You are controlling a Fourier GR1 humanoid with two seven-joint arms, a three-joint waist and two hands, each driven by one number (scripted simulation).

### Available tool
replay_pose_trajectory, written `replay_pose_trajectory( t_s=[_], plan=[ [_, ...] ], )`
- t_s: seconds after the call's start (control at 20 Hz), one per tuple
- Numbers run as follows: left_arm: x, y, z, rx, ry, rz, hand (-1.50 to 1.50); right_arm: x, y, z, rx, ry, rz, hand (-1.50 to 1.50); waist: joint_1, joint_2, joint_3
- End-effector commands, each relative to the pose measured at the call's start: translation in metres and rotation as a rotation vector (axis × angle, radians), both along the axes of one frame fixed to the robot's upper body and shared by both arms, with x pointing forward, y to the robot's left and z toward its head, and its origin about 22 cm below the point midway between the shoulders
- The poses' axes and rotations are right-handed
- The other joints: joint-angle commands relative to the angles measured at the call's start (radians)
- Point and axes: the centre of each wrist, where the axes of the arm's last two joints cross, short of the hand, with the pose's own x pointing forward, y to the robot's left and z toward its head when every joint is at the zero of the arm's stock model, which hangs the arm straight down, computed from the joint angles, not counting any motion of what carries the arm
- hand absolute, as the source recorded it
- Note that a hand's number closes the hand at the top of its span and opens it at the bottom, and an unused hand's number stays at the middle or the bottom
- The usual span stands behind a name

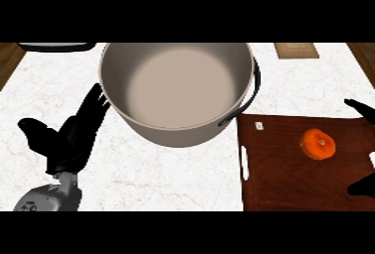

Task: Pick the squash from the tray and place it in the pot

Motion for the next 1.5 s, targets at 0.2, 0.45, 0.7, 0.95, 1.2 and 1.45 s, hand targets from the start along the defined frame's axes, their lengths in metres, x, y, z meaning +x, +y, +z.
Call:
replay_pose_trajectory(
  t_s=[0.2, 0.45, 0.7, 0.95, 1.2, 1.45],
  plan=[
    [0.013, 0.008, -0.007, -0.009, 0.007, 0.001, 0.00, 0.008, 0.026, -0.015, 0.006, -0.001, -0.030, -1.50, -0.001, 0.000, 0.000],
    [-0.012, -0.004, -0.010, -0.006, -0.005, -0.012, 0.00, 0.018, 0.042, -0.028, -0.030, 0.042, -0.064, -1.50, 0.006, 0.000, 0.000],
    [0.014, 0.002, 0.004, -0.001, 0.002, -0.010, 0.00, 0.041, 0.026, -0.030, -0.060, 0.073, -0.111, -1.50, 0.002, 0.001, 0.000],
    [-0.003, 0.013, -0.009, 0.016, 0.002, -0.004, 0.00, 0.038, 0.021, -0.061, -0.085, 0.097, -0.069, -1.50, 0.002, 0.000, 0.000],
    [-0.003, 0.009, -0.007, 0.008, -0.014, -0.009, 0.00, 0.044, 0.041, -0.074, -0.157, 0.162, -0.089, -1.50, 0.001, 0.000, 0.000],
    [-0.001, 0.005, 0.001, 0.007, -0.009, -0.007, 0.00, 0.044, 0.044, -0.093, -0.197, 0.216, -0.070, -1.50, 0.001, 0.000, 0.000]
  ],
)
